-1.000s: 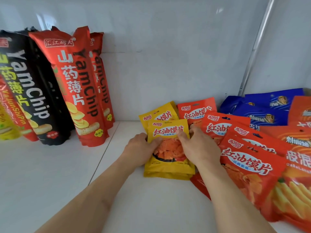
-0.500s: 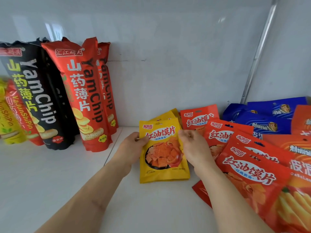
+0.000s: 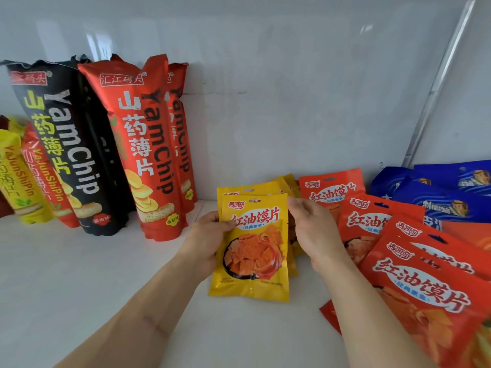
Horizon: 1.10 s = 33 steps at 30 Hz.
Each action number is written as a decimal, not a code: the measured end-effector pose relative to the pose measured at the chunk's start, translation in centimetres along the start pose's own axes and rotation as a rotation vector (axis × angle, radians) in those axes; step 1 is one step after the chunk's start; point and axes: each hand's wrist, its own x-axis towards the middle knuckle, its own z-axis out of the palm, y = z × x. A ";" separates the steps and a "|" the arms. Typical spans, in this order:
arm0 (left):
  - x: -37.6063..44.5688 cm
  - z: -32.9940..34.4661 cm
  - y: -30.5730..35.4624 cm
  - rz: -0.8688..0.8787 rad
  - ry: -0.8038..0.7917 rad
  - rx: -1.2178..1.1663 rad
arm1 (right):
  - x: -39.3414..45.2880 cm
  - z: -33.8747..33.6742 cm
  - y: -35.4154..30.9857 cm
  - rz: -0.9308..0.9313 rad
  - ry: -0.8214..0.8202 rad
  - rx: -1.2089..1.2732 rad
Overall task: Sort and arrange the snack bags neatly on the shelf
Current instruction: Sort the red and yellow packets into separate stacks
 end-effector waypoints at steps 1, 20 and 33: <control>0.2 0.0 -0.1 0.000 0.013 -0.004 | 0.1 -0.1 0.1 -0.049 0.037 -0.072; 2.5 -1.6 -0.1 0.152 0.283 -0.018 | 1.8 -1.7 1.8 -0.037 0.144 -0.294; 3.2 -1.1 0.0 0.185 0.305 -0.143 | 0.6 -3.3 1.3 -0.057 -0.060 0.110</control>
